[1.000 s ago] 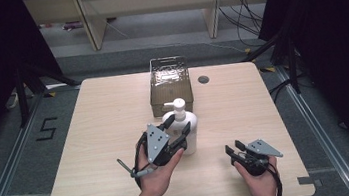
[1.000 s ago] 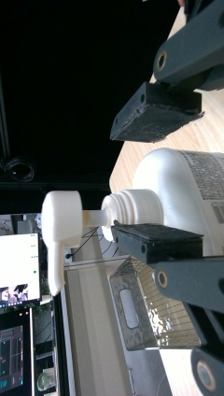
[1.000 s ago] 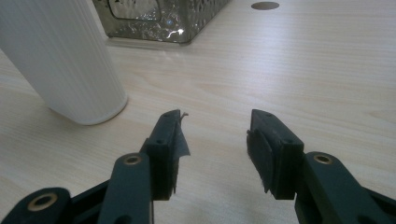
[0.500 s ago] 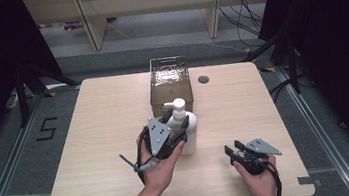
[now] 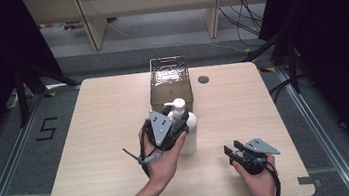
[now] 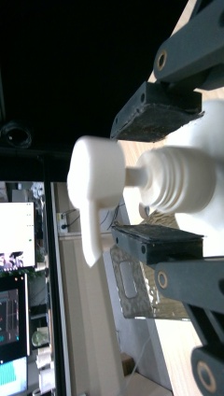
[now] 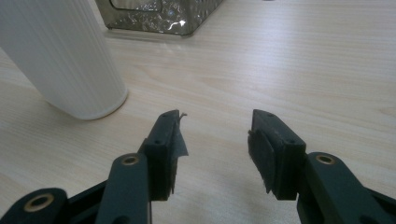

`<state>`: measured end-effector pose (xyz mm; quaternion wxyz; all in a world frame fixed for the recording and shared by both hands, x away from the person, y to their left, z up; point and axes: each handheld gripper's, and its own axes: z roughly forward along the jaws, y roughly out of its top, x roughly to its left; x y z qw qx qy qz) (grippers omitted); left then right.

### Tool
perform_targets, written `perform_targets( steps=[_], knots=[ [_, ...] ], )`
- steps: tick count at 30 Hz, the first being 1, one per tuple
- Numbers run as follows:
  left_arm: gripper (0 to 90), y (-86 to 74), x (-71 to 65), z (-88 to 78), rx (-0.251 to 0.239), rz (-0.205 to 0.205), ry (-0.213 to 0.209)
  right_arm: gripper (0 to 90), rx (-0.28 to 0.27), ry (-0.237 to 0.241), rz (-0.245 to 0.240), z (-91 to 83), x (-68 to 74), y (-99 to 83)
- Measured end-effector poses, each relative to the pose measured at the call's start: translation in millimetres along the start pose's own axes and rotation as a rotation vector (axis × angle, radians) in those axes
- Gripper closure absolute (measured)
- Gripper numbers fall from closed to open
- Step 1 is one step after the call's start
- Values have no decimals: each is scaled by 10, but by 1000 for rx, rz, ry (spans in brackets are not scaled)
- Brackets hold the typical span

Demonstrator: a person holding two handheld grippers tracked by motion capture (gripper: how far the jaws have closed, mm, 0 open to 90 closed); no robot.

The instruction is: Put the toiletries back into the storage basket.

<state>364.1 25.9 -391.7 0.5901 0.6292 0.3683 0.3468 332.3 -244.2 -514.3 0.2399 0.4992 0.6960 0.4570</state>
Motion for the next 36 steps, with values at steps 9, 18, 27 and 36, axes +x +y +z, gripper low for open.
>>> perform_targets(
  steps=[9,18,27,36],
  knots=[
    [465,42,-16,78,6,-12,11,535,-5,2,3,12,-4,-2],
    [491,76,-13,92,6,-30,17,531,8,4,40,8,31,-4],
    [534,108,-35,60,-1,-48,15,528,13,12,11,23,5,2],
    [583,29,-56,56,-69,-58,16,525,22,9,3,13,1,6]
  ],
)
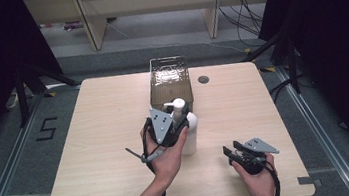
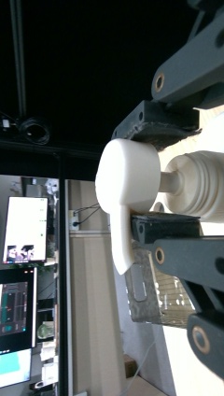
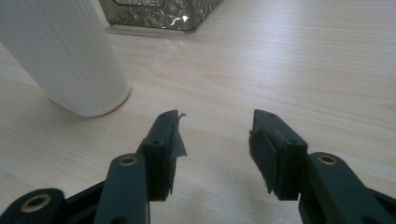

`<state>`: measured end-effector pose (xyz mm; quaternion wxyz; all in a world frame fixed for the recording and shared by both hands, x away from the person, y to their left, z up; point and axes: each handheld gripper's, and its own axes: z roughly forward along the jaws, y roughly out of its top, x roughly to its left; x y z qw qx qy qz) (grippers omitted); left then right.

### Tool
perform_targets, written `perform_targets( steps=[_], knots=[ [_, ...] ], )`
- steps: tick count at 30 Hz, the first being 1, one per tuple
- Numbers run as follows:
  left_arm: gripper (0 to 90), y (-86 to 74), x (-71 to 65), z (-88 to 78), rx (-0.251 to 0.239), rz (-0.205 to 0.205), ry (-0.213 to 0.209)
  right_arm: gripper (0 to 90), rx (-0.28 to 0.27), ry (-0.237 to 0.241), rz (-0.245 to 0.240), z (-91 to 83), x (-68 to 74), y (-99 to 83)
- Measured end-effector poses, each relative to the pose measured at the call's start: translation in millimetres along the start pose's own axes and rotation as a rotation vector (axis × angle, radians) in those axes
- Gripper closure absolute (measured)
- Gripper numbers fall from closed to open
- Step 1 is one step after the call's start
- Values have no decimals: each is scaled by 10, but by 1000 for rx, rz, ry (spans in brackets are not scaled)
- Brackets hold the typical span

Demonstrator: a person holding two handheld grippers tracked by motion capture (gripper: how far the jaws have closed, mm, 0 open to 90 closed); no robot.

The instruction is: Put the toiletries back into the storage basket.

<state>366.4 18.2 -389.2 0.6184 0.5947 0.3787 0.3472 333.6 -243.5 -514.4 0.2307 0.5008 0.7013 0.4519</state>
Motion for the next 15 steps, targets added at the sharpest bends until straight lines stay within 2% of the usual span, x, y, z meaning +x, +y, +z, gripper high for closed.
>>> perform_targets(
  steps=[3,5,7,10,14,15],
  knots=[
    [585,-44,20,-6,-39,-9,-5,525,14,4,9,-3,8,2],
    [585,-70,32,-6,-65,-10,-3,525,6,-3,-7,-2,-3,4],
    [586,-81,48,3,-79,-19,-3,525,6,3,0,12,-3,1],
    [587,-54,82,11,-95,-16,-4,525,14,-1,-5,5,-5,4],
    [588,41,107,6,-118,10,-1,524,7,2,-1,13,-10,2],
    [588,64,110,4,-123,17,0,524,23,1,42,2,26,-1]
  ],
)
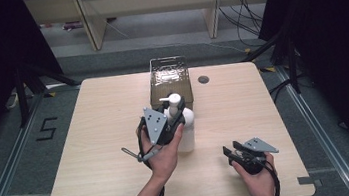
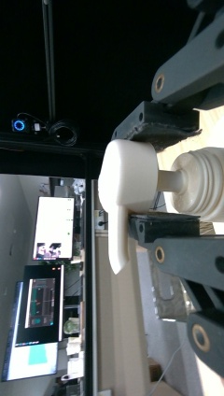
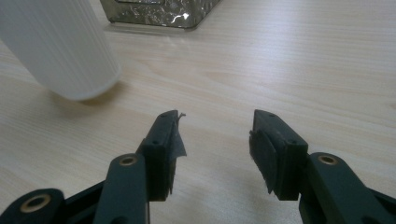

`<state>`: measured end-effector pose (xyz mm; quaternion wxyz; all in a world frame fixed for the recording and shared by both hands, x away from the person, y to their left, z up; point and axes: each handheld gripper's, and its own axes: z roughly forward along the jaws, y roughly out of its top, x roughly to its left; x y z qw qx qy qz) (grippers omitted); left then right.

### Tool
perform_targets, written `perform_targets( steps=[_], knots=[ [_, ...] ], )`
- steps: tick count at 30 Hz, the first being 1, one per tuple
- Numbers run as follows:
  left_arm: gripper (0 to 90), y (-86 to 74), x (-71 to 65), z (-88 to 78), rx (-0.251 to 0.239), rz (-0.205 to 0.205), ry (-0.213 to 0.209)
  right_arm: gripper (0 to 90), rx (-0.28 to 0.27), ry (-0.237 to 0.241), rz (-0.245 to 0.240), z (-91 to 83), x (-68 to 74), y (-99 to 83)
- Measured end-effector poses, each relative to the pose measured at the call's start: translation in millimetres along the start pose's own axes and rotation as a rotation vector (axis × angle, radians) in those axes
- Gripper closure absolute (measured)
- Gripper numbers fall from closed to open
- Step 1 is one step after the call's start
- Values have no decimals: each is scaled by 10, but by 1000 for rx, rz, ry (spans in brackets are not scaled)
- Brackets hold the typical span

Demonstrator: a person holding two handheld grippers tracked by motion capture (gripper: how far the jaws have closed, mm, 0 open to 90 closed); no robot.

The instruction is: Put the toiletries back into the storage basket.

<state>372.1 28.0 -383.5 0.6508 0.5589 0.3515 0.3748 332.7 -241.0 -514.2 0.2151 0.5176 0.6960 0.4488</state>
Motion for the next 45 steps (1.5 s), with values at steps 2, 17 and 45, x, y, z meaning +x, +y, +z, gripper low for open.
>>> perform_targets(
  steps=[2,17,45],
  knots=[
    [588,40,13,4,-2,4,1,524,8,-2,-5,-6,1,3],
    [589,292,157,83,-9,7,4,524,0,-11,-54,3,-32,15],
    [590,562,321,231,-27,-2,41,524,2,-13,-64,4,-33,13]
  ],
)
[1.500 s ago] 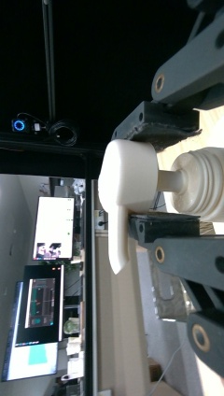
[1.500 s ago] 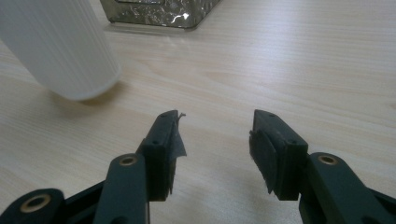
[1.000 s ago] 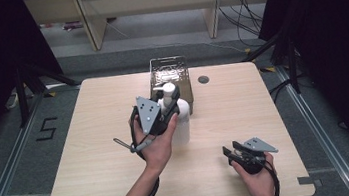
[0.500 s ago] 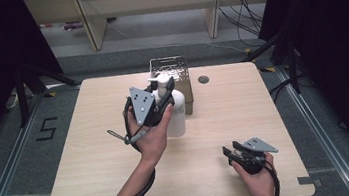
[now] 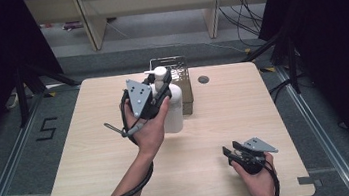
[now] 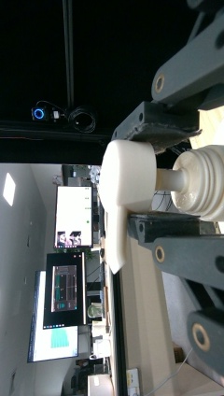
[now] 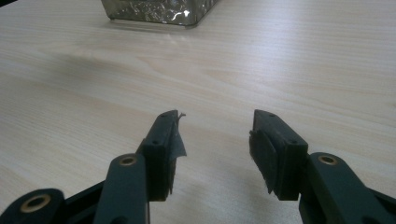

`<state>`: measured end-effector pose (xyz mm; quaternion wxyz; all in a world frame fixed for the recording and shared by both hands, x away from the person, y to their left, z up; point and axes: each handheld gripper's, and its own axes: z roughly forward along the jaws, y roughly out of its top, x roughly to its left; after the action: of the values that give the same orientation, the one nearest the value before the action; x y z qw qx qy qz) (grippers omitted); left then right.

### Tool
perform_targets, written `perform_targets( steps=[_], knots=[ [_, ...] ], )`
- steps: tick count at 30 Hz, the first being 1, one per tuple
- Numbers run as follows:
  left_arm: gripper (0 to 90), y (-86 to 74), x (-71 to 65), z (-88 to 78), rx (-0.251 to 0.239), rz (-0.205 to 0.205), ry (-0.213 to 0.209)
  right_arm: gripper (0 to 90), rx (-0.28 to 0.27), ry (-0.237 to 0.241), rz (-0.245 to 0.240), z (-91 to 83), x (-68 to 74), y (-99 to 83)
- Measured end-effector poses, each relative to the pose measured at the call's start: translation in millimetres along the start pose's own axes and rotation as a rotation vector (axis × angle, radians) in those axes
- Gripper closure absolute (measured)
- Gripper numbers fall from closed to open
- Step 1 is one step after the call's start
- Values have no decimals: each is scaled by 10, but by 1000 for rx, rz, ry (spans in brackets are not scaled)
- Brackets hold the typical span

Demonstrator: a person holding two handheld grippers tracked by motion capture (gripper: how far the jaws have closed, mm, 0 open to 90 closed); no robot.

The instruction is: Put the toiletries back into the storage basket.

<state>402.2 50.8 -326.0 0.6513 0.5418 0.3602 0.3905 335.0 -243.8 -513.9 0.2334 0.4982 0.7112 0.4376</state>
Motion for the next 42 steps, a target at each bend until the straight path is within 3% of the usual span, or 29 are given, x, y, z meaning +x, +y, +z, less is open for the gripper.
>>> perform_targets(
  steps=[1,3,4,5,9,25,26,33,34,36,42],
  knots=[
    [590,13,18,14,-8,21,0,524,0,0,0,1,0,0],
    [590,20,13,26,1,-1,2,523,0,-1,-1,2,2,0],
    [590,31,32,40,-9,24,3,523,0,-1,-1,2,2,0],
    [590,29,22,44,0,4,4,523,0,0,0,2,2,0],
    [590,51,47,90,-4,31,4,522,5,12,17,8,9,2],
    [590,116,101,215,-14,36,6,520,4,20,13,22,10,1],
    [590,119,100,223,-15,34,6,520,10,14,35,14,23,-1],
    [590,155,104,272,-18,37,6,520,3,15,39,22,29,-3],
    [590,162,101,280,-21,36,6,520,12,16,78,16,54,-5],
    [590,176,102,296,-24,35,6,519,2,8,16,23,16,1],
    [590,210,107,349,-27,41,6,519,12,5,13,13,17,3]
  ],
)
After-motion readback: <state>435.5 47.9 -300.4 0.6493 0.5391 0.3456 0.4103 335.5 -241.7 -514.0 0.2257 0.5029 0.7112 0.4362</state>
